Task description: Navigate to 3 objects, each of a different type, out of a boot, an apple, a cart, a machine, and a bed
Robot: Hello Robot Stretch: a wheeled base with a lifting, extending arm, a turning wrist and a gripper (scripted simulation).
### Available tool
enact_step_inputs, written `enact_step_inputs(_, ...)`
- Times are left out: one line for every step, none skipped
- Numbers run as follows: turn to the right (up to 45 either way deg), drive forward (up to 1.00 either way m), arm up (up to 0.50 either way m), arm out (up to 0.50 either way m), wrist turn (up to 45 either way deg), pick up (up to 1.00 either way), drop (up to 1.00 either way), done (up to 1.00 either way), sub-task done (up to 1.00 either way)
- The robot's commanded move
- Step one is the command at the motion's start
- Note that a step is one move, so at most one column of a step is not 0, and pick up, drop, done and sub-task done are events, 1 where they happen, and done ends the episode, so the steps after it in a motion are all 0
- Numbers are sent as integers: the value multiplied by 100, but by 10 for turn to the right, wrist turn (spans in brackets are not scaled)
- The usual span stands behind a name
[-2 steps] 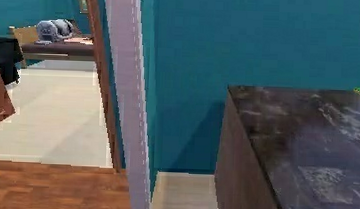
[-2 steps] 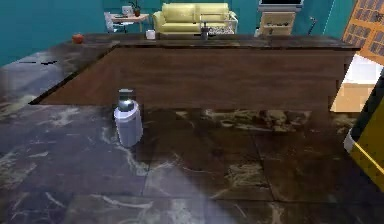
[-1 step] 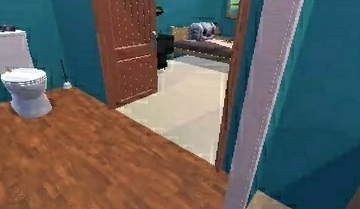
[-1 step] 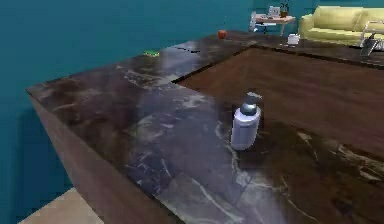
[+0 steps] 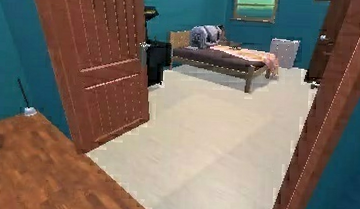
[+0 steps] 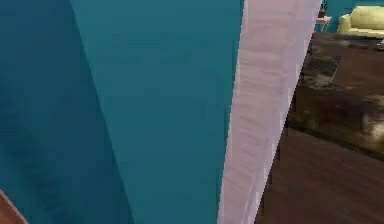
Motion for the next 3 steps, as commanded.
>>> enact_step_inputs(0, 100, 0, 0, 0, 0, 0, 0, 0)
enact_step_inputs(-30, 0, 0, 0, 0, 0, 0, 0, 0)
enact_step_inputs(180, 0, 0, 0, 0, 0, 0, 0, 0)
